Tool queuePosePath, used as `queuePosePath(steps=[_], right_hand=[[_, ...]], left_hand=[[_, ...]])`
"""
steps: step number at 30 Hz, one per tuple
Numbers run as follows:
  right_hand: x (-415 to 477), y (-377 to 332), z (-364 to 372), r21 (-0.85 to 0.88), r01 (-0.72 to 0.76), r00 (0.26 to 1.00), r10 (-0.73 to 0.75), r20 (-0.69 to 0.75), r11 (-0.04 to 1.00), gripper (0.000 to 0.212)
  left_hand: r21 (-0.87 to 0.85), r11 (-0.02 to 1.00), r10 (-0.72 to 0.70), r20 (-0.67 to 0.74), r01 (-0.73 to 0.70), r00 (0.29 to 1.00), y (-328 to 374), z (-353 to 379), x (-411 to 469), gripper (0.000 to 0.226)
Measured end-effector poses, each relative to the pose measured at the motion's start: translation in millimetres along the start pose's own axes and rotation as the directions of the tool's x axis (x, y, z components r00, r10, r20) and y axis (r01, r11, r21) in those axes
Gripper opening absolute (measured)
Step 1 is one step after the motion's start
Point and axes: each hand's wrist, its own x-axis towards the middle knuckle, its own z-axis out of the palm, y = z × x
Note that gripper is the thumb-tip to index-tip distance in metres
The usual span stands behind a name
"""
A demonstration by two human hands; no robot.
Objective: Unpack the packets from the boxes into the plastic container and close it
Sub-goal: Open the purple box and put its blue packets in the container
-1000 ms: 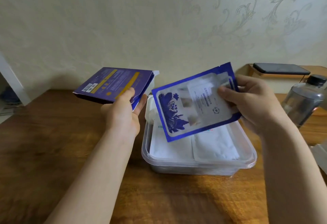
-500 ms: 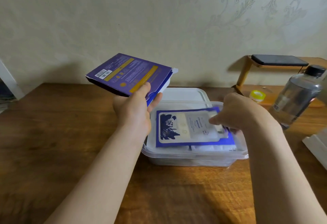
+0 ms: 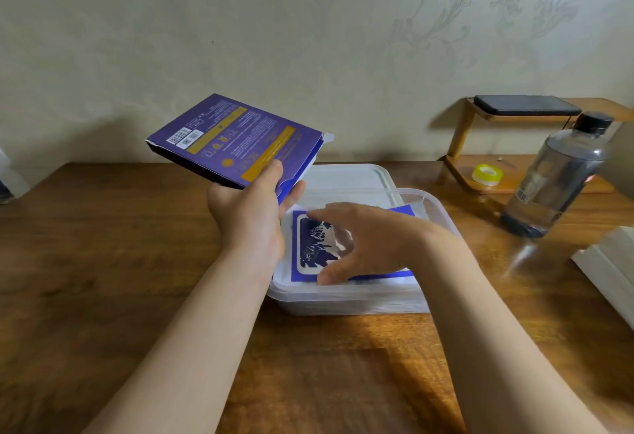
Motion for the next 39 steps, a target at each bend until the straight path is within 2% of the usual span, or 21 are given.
queuePosePath(steps=[3,7,11,16,21,27,30,39], right_hand=[[3,6,8,-0.08,0.041,0.999,-0.042,-0.012,0.996,0.097],[8,6,11,-0.218,0.024,0.999,-0.029,-0.017,0.976,0.1],[11,2,20,-0.401,0.096,0.994,-0.11,-0.012,0.911,0.091],[14,4,26,-0.492,0.107,0.991,-0.132,-0.016,0.864,0.088],[15,2,27,-0.503,0.106,0.991,-0.134,-0.02,0.858,0.088],[-4,13,4,-0.359,0.07,0.996,-0.083,-0.021,0.931,0.097],[-16,24,-2,-0.388,0.041,0.999,-0.037,0.016,0.921,0.094],[-15,36,8,-0.429,0.07,0.997,-0.053,0.052,0.9,0.087]], left_hand=[[0.014,1.0,0.008,0.014,-0.008,1.0,-1,1,0,0.03],[0.017,1.0,0.011,0.011,-0.011,1.0,-2,0,-1,0.033],[0.045,0.999,0.024,0.012,-0.025,1.0,-3,0,-1,0.041],[0.057,0.998,0.029,0.018,-0.03,0.999,-4,-1,0,0.041],[0.06,0.998,0.033,0.02,-0.034,0.999,-4,-1,0,0.038],[0.056,0.998,0.04,0.035,-0.041,0.999,-3,0,-2,0.033],[0.059,0.998,0.034,0.029,-0.035,0.999,-3,1,-3,0.033],[0.064,0.998,0.023,0.015,-0.024,1.0,-3,1,0,0.034]])
